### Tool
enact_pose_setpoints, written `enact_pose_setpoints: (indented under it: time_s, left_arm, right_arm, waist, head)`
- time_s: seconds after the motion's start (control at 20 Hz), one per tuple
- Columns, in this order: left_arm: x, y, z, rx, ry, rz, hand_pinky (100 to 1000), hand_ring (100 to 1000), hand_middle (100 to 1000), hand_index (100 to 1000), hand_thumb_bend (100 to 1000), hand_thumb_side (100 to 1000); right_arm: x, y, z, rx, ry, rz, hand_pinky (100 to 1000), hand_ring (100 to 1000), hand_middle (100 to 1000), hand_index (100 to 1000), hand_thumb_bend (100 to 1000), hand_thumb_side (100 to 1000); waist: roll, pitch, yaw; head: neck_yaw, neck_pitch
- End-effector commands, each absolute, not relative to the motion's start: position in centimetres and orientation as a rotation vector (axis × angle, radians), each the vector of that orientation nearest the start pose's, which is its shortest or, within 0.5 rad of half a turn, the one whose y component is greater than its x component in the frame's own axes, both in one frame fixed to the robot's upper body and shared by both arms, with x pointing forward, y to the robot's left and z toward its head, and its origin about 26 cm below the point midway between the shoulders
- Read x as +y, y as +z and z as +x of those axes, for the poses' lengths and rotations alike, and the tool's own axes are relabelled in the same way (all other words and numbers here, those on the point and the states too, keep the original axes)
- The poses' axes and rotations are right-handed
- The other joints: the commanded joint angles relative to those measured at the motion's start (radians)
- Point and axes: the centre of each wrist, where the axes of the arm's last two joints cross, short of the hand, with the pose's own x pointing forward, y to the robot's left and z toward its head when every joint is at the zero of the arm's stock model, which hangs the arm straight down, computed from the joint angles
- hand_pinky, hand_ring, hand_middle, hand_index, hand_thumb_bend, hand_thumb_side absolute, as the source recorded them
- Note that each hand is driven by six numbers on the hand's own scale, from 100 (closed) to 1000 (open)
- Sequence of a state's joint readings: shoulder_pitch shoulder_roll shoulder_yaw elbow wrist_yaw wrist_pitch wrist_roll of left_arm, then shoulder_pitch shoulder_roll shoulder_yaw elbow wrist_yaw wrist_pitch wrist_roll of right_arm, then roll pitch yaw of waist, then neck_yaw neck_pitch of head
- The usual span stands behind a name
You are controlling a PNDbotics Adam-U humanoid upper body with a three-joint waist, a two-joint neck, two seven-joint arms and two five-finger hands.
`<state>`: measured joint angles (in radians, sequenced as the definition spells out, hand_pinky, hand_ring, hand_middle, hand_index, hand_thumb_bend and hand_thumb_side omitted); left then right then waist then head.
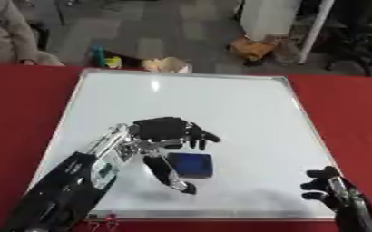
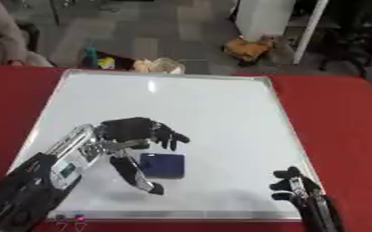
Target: Wipe the whiteboard clean with a brush.
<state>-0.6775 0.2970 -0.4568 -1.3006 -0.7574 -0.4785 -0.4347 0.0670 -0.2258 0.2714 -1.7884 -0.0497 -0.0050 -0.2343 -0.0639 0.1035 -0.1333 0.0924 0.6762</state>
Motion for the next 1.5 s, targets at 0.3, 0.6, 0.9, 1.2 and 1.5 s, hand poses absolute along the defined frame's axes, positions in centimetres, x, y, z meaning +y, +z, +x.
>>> enact_pose_setpoints:
  time_s: [0.3, 0.6, 0.9, 1.2, 1.5]
  left_arm:
    - [15.5, 11.6, 40.8, 2.320, 2.686, -0.461, 604, 624, 639, 958, 599, 477]
    - [15.7, 11.0, 41.0, 2.301, 2.702, -0.478, 596, 613, 625, 958, 588, 467]
    - [15.8, 10.5, 41.1, 2.297, 2.715, -0.474, 589, 604, 611, 960, 575, 469]
    - [15.7, 10.4, 41.1, 2.331, 2.697, -0.473, 574, 592, 592, 960, 540, 457]
    - [15.6, 10.3, 41.1, 2.360, 2.685, -0.484, 567, 585, 585, 959, 478, 443]
  right_arm:
    - [-22.3, 3.3, 24.9, -1.729, 0.144, -0.065, 602, 639, 480, 684, 100, 876]
    - [-22.3, 3.4, 24.9, -1.729, 0.144, -0.065, 601, 639, 481, 684, 100, 876]
    - [-22.3, 3.3, 24.9, -1.729, 0.144, -0.065, 601, 639, 481, 684, 100, 877]
    - [-22.2, 3.3, 24.9, -1.729, 0.143, -0.065, 601, 639, 481, 683, 100, 877]
    - [-22.2, 3.3, 24.9, -1.728, 0.142, -0.065, 601, 639, 480, 683, 100, 877]
  waist:
    - [0.000, -0.011, 0.001]
    - [0.000, -0.011, 0.000]
    - [0.002, -0.009, -0.001]
    - [0.002, -0.009, -0.002]
    - [0.001, -0.008, -0.005]
  head:
    - [0.003, 0.004]
    - [0.004, 0.005]
    - [0.004, 0.005]
    - [0.005, 0.005]
    - [0.006, 0.005]
